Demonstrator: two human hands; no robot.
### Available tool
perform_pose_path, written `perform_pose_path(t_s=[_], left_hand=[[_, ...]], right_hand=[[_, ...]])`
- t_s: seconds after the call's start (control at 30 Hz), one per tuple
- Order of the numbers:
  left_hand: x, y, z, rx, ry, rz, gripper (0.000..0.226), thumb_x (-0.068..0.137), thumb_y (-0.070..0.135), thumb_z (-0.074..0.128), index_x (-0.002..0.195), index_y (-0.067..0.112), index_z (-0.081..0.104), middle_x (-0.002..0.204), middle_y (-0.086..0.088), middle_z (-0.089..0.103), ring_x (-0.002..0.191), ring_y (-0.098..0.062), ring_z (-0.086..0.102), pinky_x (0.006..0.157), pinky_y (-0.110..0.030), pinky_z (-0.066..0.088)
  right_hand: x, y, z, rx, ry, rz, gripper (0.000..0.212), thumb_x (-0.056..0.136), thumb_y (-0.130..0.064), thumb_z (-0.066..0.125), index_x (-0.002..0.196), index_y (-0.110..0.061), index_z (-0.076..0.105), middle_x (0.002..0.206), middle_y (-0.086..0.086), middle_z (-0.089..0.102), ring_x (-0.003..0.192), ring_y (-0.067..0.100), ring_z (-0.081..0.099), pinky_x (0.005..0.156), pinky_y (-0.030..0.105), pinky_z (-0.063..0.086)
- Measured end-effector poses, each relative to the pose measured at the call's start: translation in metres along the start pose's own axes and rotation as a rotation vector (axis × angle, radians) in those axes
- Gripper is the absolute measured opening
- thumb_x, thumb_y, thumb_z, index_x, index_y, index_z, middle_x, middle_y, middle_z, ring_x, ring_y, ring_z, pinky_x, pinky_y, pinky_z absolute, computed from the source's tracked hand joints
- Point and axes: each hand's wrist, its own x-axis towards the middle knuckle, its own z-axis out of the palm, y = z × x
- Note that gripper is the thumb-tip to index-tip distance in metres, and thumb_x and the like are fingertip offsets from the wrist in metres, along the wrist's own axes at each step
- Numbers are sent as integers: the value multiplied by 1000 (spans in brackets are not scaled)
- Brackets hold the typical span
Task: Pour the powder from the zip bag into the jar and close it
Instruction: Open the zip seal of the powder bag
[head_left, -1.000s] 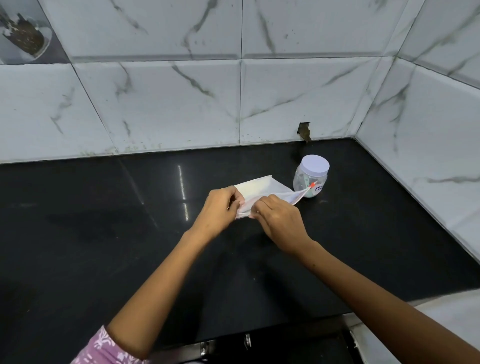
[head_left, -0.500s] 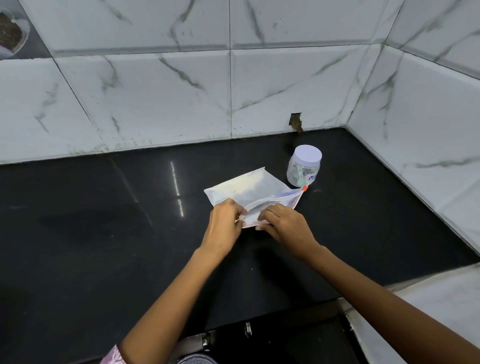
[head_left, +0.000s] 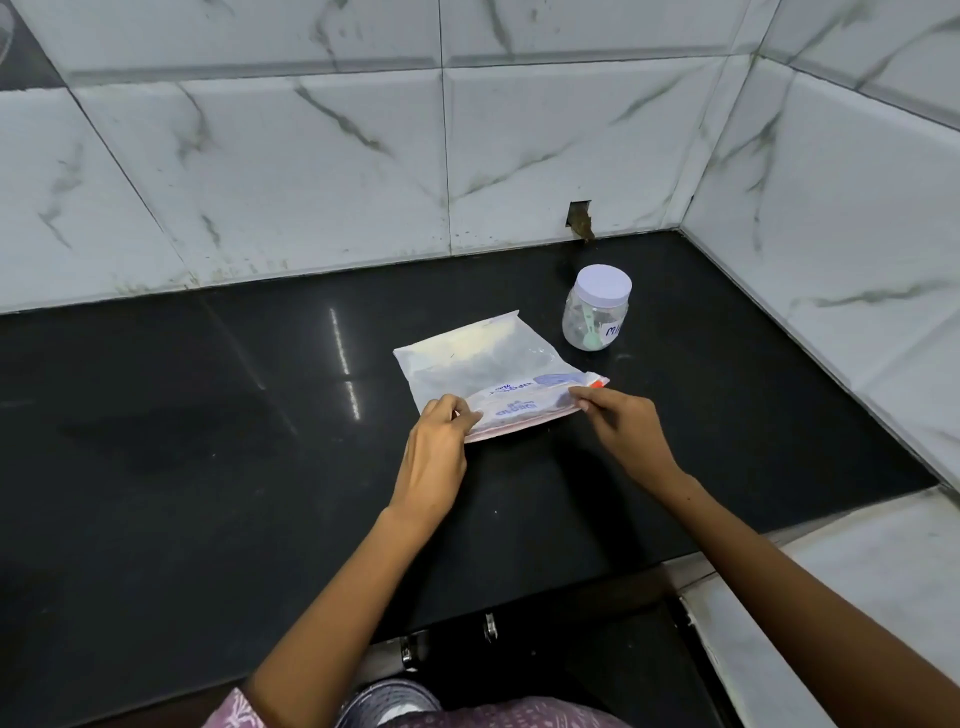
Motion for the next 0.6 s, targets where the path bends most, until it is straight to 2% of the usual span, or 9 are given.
perform_pose_path(t_s=[0.13, 0.17, 0.27, 0.37, 0.53, 0.6], left_hand=[[-10, 1, 10, -28, 3, -25, 41, 76, -22, 58, 108, 0, 70, 92, -13, 63, 82, -29, 59, 69, -43, 55], [-13, 2, 12, -39, -3, -24, 39, 78, -19, 59, 108, 3, 71, 93, -12, 64, 83, -29, 60, 68, -42, 55], [-19, 6, 15, -51, -8, -29, 30, 83, -3, 65, 107, 13, 73, 94, -5, 65, 82, -25, 61, 66, -36, 52], [-17, 12, 20, -74, -20, -43, 21, 89, 17, 65, 108, 19, 73, 100, 0, 65, 90, -20, 60, 76, -32, 47], [4, 30, 30, -166, -3, -98, 22, 92, 24, 62, 110, 16, 70, 106, 1, 65, 100, -18, 57, 81, -30, 45], [20, 40, 35, -201, 1, -107, 23, 93, 25, 60, 111, 16, 69, 107, 0, 65, 101, -19, 56, 82, -31, 46]], right_hand=[[-8, -1, 6, 199, -77, 200, 20, 87, -4, 65, 105, -7, 73, 100, 5, 75, 88, 11, 70, 83, 14, 52], [-11, 0, 8, 246, -81, 241, 19, 86, -3, 66, 103, -6, 73, 99, 5, 75, 89, 11, 70, 84, 14, 52], [-18, 0, 11, 334, -53, 348, 14, 86, -3, 67, 99, -3, 71, 94, 8, 74, 88, 18, 70, 86, 28, 55], [-23, 4, 11, 353, -38, 400, 14, 85, -4, 67, 99, -3, 70, 93, 7, 73, 87, 18, 69, 85, 33, 56], [-18, 11, 1, 325, -3, 416, 13, 86, -7, 66, 98, -7, 71, 93, 3, 73, 85, 14, 69, 79, 31, 56], [-9, 15, -5, 313, 31, 407, 13, 87, -7, 66, 98, -8, 71, 94, 3, 74, 83, 10, 68, 76, 24, 55]])
